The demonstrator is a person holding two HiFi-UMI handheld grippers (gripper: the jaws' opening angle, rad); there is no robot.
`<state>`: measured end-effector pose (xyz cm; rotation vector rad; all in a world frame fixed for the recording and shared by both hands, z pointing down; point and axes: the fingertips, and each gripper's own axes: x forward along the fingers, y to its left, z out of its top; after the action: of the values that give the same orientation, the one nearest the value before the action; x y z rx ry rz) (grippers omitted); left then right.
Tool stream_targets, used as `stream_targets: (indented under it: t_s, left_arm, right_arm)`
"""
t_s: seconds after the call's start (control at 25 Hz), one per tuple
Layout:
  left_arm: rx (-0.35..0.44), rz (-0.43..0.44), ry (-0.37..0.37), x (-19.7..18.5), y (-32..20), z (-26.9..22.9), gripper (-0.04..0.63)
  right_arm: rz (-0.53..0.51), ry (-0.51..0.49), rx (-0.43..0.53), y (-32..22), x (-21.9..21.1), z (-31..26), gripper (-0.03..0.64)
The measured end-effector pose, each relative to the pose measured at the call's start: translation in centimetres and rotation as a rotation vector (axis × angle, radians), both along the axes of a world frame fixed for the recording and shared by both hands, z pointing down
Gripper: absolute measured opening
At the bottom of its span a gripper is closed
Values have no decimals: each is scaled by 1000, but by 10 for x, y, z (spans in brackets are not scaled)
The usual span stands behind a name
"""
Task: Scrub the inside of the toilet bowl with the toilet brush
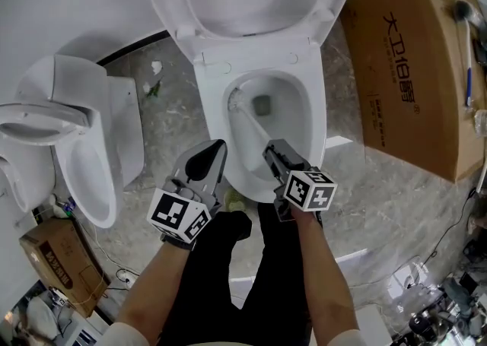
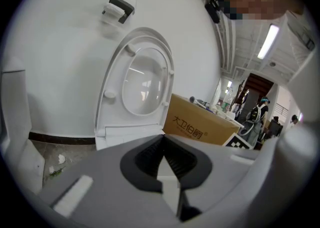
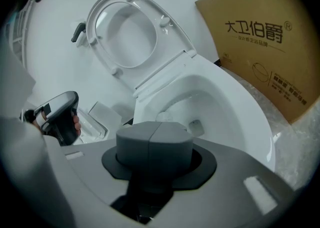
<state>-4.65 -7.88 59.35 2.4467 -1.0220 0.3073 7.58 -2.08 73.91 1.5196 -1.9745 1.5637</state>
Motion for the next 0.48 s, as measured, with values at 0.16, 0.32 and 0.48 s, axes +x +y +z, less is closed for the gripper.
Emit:
stream_targets:
  t_s: [0.16,0.32,0.48]
  left_arm:
    - [15,2,5,-1,0,-5,6]
    - [7,18,15,-1,4,-5,6]
    - [-6,13,20,-6,13,-6,6]
  right_arm:
    - [-54,-25,-30,1,3,2,164]
    - [-111,-23,-52,8,2,0,164]
    - [-166,-15,-84,20,0,-4,164]
